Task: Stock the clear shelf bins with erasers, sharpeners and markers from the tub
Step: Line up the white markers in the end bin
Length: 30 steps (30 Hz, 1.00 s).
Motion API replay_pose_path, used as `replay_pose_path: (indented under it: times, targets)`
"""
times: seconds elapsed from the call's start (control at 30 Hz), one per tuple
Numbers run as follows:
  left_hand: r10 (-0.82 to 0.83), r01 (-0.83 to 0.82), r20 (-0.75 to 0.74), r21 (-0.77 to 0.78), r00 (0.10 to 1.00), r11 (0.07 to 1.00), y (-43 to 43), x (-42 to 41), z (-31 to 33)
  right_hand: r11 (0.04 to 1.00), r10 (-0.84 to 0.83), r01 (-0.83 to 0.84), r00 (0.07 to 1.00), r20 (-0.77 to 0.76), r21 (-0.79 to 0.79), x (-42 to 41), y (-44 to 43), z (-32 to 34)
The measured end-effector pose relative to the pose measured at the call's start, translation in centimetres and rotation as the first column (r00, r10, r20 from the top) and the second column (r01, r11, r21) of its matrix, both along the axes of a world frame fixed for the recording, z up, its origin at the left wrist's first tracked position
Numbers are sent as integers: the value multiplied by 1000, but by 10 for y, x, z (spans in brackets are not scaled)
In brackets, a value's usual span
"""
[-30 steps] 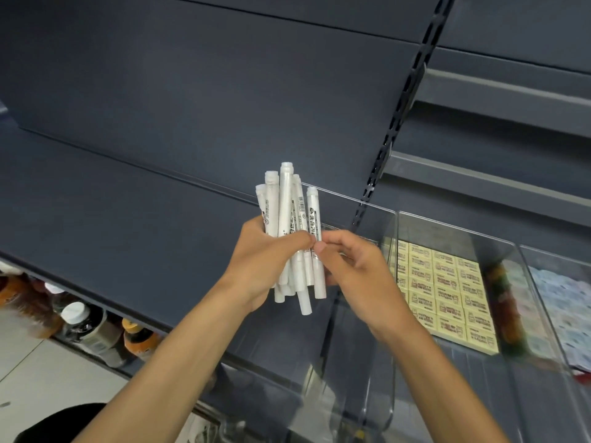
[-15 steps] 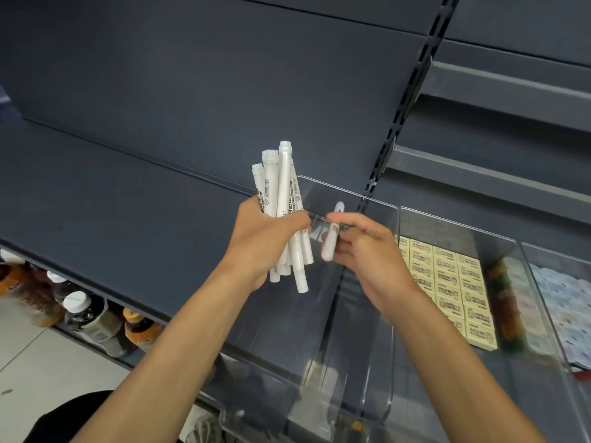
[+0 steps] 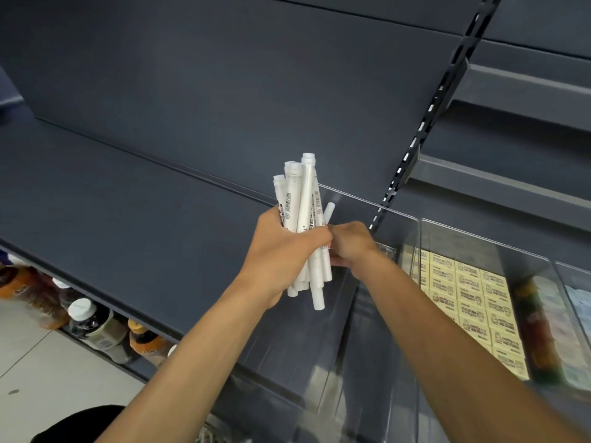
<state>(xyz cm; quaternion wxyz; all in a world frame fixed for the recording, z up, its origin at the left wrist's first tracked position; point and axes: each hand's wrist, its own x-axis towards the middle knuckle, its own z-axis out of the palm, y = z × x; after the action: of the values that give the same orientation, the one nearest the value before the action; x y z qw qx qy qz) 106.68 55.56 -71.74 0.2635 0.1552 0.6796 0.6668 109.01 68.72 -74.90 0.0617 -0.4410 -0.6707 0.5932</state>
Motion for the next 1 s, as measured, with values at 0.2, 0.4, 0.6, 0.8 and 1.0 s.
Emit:
replay_pose_path:
  times: [0.2,0.4,0.6,0.8,1.0]
  targets:
    - [-17,18,29,-34,999,999,3,2,-2,914,40,-132,970,238,385,-13,-4,-7]
    - [3,-3,14,-24,1000,1000,4,3,-5,907,176,-211,976,128,364,-7,-2,-6]
    - [-21,21,13,-7,1000,1000,0,3,-10,977,166,-152,982,-86,150,14,-6,-2]
    - [-76,72,99,41,992,997,-3,8,-4,977,209,-184,925,-318,109,50,-17,16]
    - [-64,62,95,29,993,998,-9,10,-4,963,249,-194,907,-340,188,76,-35,22]
